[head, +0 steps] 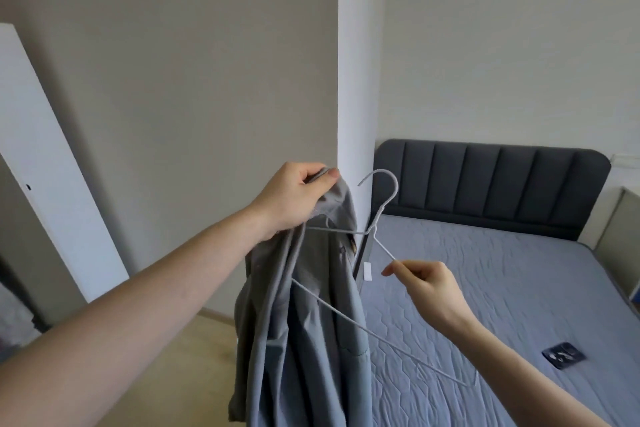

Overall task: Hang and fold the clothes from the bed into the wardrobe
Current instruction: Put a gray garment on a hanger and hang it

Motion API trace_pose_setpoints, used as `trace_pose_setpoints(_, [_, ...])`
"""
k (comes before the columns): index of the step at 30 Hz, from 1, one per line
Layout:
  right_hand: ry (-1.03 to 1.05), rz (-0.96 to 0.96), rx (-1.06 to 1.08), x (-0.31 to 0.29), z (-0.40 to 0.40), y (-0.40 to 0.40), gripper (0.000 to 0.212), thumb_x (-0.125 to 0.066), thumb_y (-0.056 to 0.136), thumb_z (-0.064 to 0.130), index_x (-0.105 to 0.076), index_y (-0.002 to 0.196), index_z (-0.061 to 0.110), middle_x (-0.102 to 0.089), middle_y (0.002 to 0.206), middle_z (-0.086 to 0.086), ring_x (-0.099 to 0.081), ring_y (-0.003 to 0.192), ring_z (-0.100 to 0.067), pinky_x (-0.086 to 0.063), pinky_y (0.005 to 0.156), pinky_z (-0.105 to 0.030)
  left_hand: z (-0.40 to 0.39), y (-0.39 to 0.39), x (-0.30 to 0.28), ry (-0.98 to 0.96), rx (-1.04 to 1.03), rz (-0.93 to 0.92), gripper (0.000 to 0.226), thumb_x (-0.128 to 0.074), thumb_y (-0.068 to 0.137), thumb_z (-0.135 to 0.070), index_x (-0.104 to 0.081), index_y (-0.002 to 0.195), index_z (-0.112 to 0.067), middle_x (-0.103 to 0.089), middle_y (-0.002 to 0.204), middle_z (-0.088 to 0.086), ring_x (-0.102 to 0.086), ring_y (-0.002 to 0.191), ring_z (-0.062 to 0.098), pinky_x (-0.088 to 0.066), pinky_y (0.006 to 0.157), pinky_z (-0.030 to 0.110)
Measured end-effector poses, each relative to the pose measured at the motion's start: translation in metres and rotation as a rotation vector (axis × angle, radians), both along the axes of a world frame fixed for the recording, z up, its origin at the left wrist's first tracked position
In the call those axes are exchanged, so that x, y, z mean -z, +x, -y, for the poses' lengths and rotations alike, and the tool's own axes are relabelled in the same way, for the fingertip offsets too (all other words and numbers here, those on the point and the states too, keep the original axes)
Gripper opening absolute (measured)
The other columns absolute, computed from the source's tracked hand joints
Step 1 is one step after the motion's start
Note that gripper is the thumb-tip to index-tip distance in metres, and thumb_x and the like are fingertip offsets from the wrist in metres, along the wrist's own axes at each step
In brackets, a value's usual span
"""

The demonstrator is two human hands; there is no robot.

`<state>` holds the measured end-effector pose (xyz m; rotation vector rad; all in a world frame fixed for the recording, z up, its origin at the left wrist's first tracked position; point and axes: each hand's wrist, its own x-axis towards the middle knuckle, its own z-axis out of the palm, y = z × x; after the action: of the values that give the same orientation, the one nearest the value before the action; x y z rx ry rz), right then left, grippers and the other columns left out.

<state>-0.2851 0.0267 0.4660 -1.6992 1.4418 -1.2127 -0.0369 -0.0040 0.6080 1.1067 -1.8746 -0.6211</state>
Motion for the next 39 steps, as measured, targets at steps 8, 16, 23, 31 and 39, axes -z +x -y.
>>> trace_pose_setpoints(8, [-0.234, 0.310, 0.090, -0.008, -0.003, 0.002, 0.033, -0.060, 0.101, 0.038, -0.078, 0.077, 0.026, -0.039, 0.052, 0.008, -0.034, 0.051, -0.009, -0.031, 0.048, -0.019, -0.057, -0.008, 0.016, -0.037, 0.212, 0.376, 0.035, -0.057, 0.102, -0.046, -0.071, 0.087, -0.018, -0.058, 0.066, -0.004, -0.049, 0.059, 0.006, -0.043, 0.062, 0.024])
trace_pose_setpoints(16, [-0.327, 0.343, 0.041, -0.024, -0.004, 0.009, 0.033, -0.061, 0.098, 0.038, -0.075, 0.069, 0.028, -0.047, 0.051, 0.001, -0.038, 0.051, -0.007, -0.034, 0.050, -0.018, -0.038, 0.010, -0.022, -0.212, 0.070, 0.455, 0.018, -0.060, 0.095, -0.054, -0.073, 0.098, -0.042, -0.072, 0.096, -0.027, -0.067, 0.093, -0.004, -0.053, 0.083, 0.026])
trace_pose_setpoints(23, [-0.356, 0.310, 0.051, -0.018, 0.000, 0.005, 0.035, -0.061, 0.101, 0.042, -0.076, 0.074, 0.025, -0.045, 0.060, -0.025, -0.034, 0.053, -0.023, -0.030, 0.050, -0.035, 0.012, 0.021, -0.015, -0.485, -0.149, 0.721, 0.021, -0.072, 0.084, -0.039, -0.063, 0.100, -0.028, -0.060, 0.100, -0.013, -0.056, 0.097, 0.014, -0.046, 0.101, 0.040])
trace_pose_setpoints(31, [-0.291, 0.254, 0.005, -0.006, -0.008, -0.012, 0.041, -0.060, 0.097, 0.057, -0.078, 0.076, 0.026, -0.052, 0.065, -0.029, -0.034, 0.052, -0.040, -0.030, 0.048, -0.036, 0.023, 0.011, -0.008, -0.592, -0.135, 0.707, 0.036, -0.066, 0.082, -0.057, -0.055, 0.111, -0.037, -0.059, 0.103, -0.019, -0.054, 0.101, 0.013, -0.039, 0.092, 0.031])
trace_pose_setpoints(39, [0.160, 0.293, -0.090, 0.041, 0.002, -0.046, 0.064, -0.029, 0.108, 0.055, -0.082, 0.097, 0.020, -0.071, 0.081, -0.004, -0.061, 0.076, -0.016, -0.046, 0.072, -0.026, 0.033, 0.019, 0.018, -0.353, -0.229, 0.680, 0.037, -0.052, 0.077, -0.064, -0.062, 0.074, -0.028, -0.061, 0.068, -0.017, -0.055, 0.065, 0.004, -0.036, 0.057, 0.027])
